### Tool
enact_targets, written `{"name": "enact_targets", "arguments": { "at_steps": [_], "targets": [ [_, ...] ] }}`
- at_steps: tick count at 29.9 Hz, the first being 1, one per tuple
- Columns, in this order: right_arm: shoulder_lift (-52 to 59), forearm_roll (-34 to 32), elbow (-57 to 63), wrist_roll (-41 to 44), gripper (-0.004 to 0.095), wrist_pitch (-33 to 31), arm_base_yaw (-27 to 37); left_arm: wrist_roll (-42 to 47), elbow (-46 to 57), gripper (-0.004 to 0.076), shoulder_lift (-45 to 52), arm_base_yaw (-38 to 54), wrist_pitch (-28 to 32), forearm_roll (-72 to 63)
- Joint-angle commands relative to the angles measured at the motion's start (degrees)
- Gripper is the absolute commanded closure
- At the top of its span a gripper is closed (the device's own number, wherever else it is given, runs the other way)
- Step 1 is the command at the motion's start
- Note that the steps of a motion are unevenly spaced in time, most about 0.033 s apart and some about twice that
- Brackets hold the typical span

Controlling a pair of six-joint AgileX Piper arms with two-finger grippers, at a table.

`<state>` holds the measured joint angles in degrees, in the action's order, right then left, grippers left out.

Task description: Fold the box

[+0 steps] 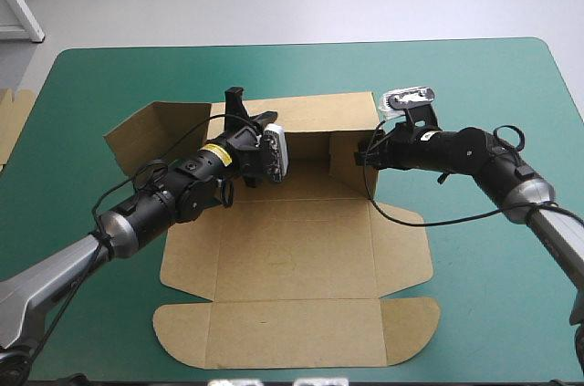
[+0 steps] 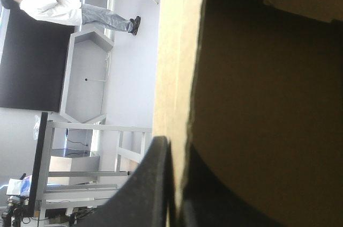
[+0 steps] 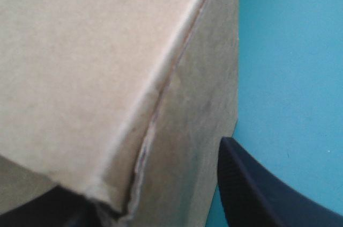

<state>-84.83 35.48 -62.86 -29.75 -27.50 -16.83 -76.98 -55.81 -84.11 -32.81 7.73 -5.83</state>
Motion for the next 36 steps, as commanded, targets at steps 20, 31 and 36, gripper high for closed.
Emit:
{"name": "enact_targets", "arguments": {
  "at_steps": [20,31,36],
  "targets": [
    [0.86,1.08,-4.32,-2.68,0.0924,6.99,0.14,1.73,-1.99,0.0734,-0.30,-1.69,0.76,-2.08],
    [0.86,1.57,-7.82,-3.27,0.0906,4.58,0.14,1.32,-4.18,0.0734,-0.30,-1.69,-0.36,-3.68],
    [-0.01,-3.28,-10.68,1.77,0.0907,2.95,0.14,1.32,-4.18,0.0734,-0.30,-1.69,-0.36,-3.68]
  ]
}}
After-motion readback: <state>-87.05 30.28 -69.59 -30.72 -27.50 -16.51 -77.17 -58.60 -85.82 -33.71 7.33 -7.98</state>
